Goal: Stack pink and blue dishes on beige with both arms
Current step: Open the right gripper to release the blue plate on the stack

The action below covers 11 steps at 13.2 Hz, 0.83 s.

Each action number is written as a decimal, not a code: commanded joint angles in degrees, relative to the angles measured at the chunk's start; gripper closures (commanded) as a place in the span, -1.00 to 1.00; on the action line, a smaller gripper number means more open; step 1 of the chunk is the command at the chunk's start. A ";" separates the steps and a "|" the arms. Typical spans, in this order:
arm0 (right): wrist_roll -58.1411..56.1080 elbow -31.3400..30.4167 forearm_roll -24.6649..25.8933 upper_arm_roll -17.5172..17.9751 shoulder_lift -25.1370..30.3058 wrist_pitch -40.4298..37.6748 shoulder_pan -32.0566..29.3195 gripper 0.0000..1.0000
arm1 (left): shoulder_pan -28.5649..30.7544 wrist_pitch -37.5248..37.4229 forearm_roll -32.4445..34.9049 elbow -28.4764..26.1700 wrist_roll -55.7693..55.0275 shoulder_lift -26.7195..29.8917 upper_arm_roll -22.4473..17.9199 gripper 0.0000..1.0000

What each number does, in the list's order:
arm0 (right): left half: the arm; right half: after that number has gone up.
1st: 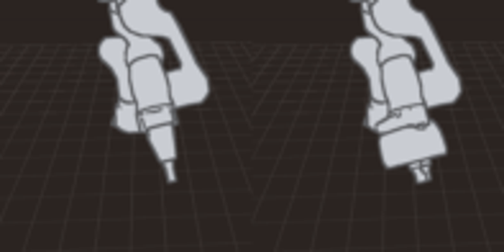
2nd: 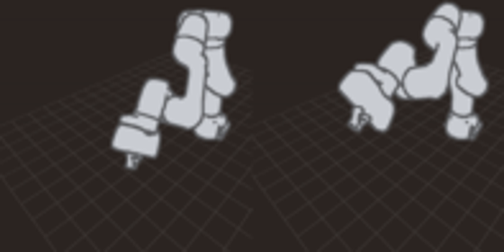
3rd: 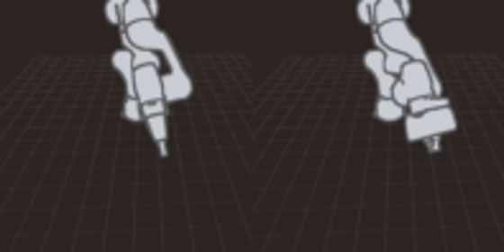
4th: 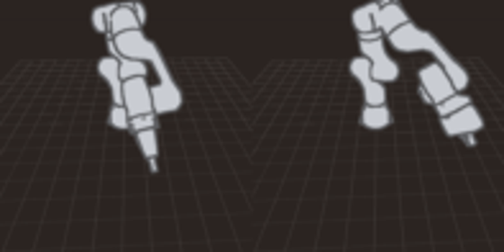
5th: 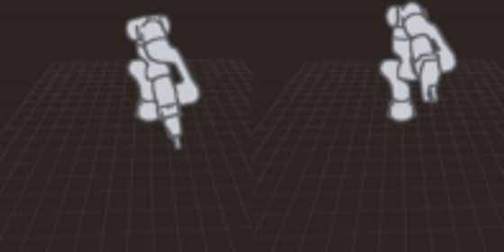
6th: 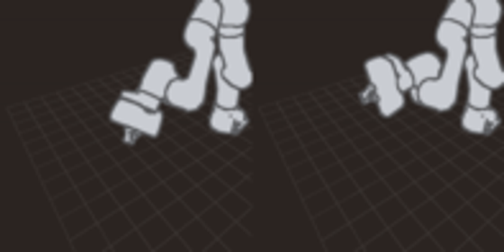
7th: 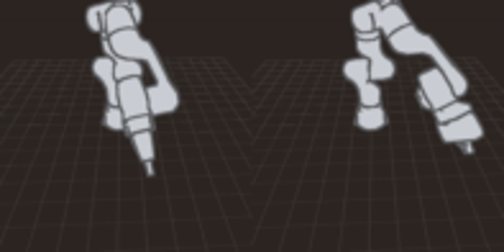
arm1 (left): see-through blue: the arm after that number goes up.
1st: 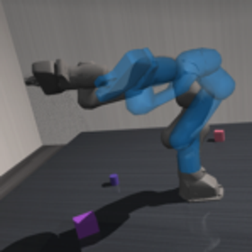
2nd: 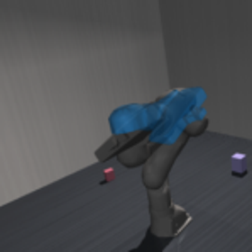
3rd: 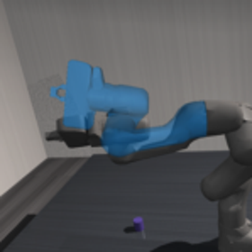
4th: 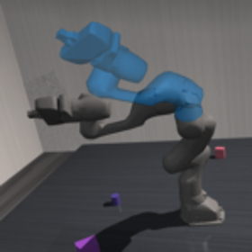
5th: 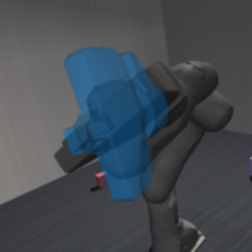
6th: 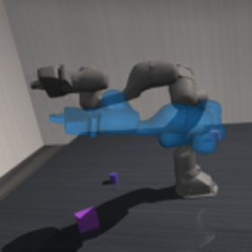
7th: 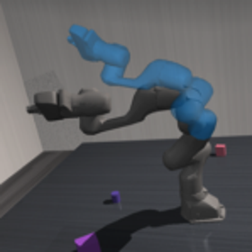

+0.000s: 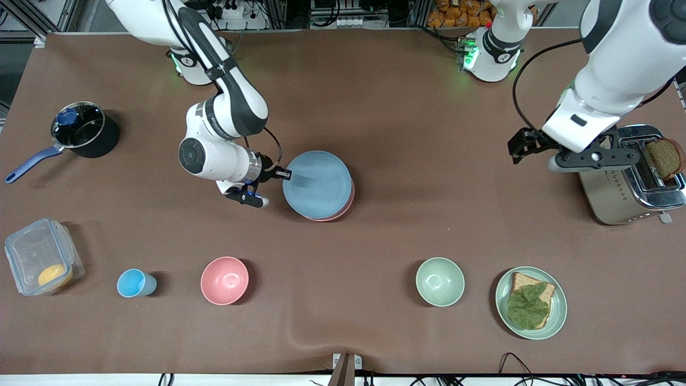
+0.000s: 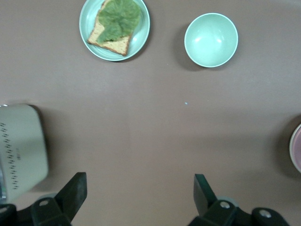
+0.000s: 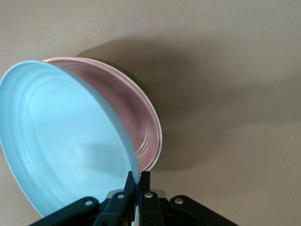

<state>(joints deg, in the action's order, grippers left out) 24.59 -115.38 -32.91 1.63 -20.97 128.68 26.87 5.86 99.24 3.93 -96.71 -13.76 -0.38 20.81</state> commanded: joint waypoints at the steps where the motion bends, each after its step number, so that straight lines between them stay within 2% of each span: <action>1: 1.07 -3.00 -1.45 -0.57 0.50 4.02 1.87 1.00 | -0.58 -1.42 -0.59 0.12 6.63 2.22 -3.48 -1.00; 5: 1.07 -2.92 -1.45 -0.57 -0.82 5.87 2.58 1.00 | -1.90 -2.65 -3.12 0.12 6.82 3.54 -7.61 -1.00; 10: 1.07 -2.48 -3.56 -0.57 -2.67 9.83 3.71 1.00 | -1.81 -5.54 -4.55 1.87 6.73 4.16 -8.41 -1.00; 11: 1.16 -2.30 -3.56 -0.57 -2.67 9.22 3.46 0.24 | -1.81 -5.90 -4.63 2.31 6.73 4.16 -8.41 -1.00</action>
<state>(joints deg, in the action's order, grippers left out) 25.23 -117.84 -34.78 1.64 -23.40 137.11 29.24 4.55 95.41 0.38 -95.78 -7.93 3.13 13.17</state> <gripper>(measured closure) 0.943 0.000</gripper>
